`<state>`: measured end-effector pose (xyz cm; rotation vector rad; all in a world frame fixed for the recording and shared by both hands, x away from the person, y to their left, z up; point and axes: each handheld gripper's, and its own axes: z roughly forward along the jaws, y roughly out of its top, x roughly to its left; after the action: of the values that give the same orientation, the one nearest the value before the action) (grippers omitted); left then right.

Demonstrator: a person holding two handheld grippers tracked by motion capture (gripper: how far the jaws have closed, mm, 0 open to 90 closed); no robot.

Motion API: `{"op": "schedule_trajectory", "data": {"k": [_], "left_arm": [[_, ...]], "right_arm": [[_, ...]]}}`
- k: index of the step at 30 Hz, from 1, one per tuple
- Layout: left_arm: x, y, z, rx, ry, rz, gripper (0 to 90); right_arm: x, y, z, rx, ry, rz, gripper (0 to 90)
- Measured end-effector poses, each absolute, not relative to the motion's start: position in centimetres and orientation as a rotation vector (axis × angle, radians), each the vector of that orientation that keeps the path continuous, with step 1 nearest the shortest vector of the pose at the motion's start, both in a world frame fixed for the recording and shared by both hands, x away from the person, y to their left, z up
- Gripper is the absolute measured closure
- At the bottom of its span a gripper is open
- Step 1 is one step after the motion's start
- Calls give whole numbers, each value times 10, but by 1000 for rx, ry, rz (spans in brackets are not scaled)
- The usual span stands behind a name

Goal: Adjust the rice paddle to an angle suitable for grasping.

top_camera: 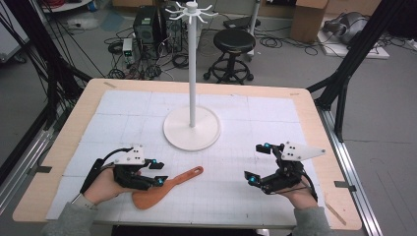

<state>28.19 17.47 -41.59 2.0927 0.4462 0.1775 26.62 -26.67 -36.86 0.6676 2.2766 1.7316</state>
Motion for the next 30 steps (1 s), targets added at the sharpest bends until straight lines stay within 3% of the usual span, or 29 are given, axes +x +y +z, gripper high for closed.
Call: {"op": "schedule_trajectory", "data": {"k": [6, 11, 15, 30], "left_arm": [[277, 163, -411, 2088, 391, 219, 284], [277, 156, -408, 2099, 357, 182, 168], [278, 150, -409, 2105, 346, 132, 158], [283, 138, -415, 2134, 390, 192, 160]], "right_arm": [[266, -266, -369, 675, 2282, 1730, 9], [266, -267, -369, 673, 2284, 1732, 9], [267, -267, -369, 669, 2283, 1739, 9], [268, -266, -370, 671, 2292, 1737, 9]]}}
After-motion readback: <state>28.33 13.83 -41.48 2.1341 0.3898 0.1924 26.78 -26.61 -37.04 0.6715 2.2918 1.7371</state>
